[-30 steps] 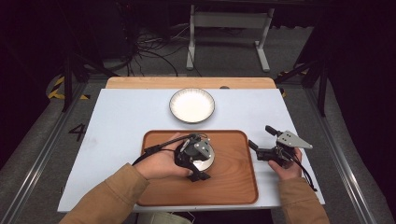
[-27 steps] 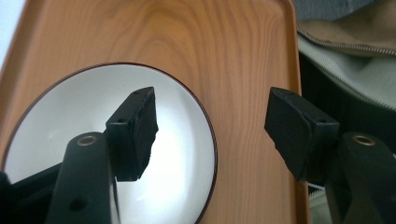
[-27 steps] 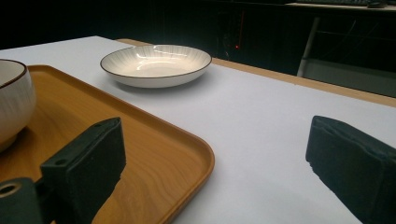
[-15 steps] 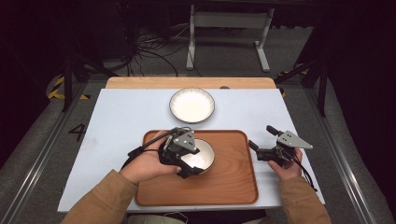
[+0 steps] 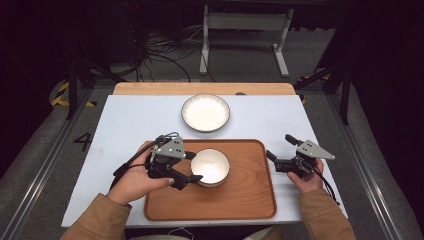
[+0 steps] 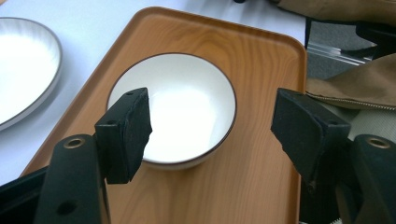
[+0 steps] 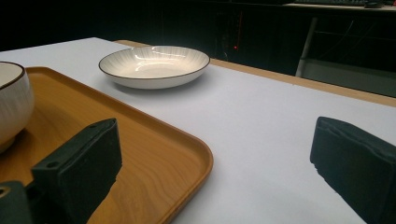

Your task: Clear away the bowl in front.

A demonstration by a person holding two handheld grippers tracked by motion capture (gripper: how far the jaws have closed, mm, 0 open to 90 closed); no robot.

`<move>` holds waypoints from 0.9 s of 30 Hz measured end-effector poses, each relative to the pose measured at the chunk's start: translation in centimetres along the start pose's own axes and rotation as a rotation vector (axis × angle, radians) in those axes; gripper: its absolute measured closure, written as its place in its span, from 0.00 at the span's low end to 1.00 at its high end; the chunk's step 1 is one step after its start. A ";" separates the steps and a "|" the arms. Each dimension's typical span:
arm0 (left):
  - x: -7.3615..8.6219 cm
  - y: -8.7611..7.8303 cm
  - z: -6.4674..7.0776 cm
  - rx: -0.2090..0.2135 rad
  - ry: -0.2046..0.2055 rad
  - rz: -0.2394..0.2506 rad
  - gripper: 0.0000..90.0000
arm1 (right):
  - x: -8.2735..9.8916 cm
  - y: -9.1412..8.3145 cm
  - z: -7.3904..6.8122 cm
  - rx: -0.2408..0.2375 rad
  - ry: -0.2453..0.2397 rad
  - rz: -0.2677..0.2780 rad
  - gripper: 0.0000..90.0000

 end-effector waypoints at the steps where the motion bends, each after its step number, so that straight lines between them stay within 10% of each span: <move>1: 0.2 -0.3 -0.1 -0.007 -0.006 0.006 0.33 | 0.0 0.0 0.0 0.000 0.001 0.001 0.03; 27: 4.3 -4.4 -3.0 -0.217 -0.100 0.212 0.16 | 0.0 -0.1 0.1 0.007 0.015 0.004 0.01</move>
Point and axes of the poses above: each handheld gripper's, and its own axes: y roughly forward along the jaws, x roughly out of its underside, z roughly to its right, the point moved 4 cm from there along y, roughly forward along the jaws, and after that the axes turned 4 degrees about z, right-handed, at the moved point
